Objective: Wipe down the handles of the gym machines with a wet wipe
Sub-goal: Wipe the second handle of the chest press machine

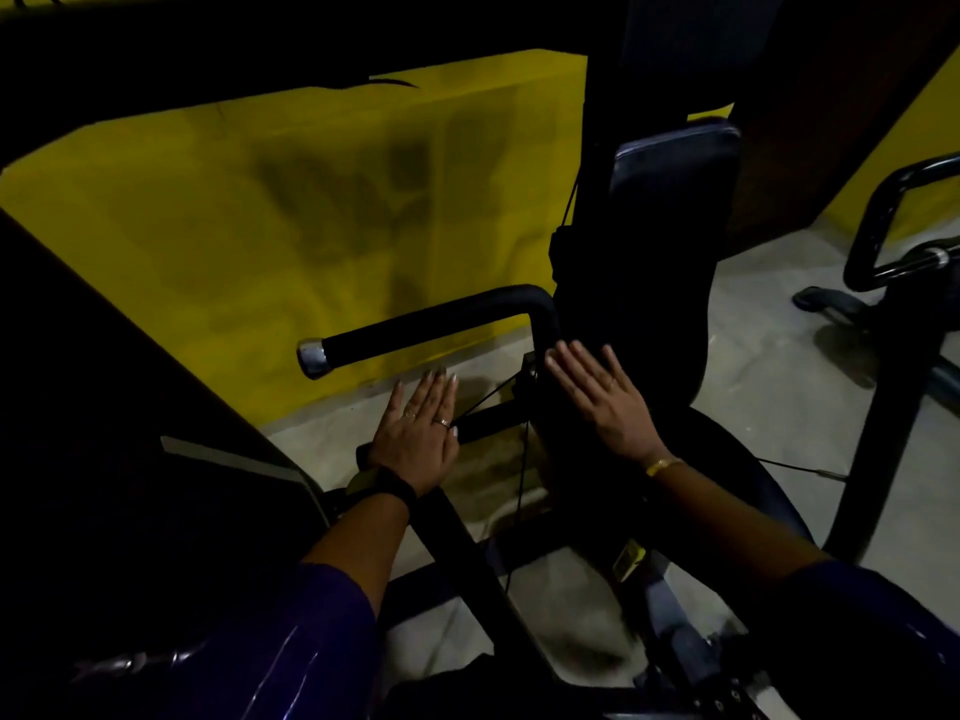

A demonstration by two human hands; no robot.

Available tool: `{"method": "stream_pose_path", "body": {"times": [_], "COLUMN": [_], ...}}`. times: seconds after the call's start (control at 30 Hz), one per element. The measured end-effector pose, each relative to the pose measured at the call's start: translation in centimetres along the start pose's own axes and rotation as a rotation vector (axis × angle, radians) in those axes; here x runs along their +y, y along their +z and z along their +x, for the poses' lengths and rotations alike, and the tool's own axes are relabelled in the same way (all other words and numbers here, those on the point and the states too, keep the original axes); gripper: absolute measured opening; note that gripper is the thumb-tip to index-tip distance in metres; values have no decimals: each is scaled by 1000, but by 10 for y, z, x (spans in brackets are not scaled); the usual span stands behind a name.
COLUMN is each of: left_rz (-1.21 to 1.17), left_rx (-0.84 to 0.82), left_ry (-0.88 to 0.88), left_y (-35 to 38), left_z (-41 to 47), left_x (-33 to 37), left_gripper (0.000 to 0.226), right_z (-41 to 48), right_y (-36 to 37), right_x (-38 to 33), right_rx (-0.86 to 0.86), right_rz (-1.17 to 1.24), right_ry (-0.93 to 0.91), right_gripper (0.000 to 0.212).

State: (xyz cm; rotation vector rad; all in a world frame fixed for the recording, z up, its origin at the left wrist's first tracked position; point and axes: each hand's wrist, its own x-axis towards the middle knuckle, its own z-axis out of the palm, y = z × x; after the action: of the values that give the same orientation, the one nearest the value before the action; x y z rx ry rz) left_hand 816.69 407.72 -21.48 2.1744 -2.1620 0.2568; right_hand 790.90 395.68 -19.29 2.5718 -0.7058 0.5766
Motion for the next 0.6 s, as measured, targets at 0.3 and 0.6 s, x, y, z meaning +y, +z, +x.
{"method": "stream_pose_path", "body": {"times": [0.3,0.6], "left_rz": [13,76], "left_rx": [38,130], "left_ry": [34,283], "left_y": [3,20], "left_z": [-1,-7], "left_x": [1,-5], "left_gripper": [62,59], "right_z": [2,56], "right_y": [24,-7], "right_x": [3,44], "right_rx": [-154,17], "right_rz": [-99,-109], "right_ry": [-280,-403], "right_gripper": [48,47]}}
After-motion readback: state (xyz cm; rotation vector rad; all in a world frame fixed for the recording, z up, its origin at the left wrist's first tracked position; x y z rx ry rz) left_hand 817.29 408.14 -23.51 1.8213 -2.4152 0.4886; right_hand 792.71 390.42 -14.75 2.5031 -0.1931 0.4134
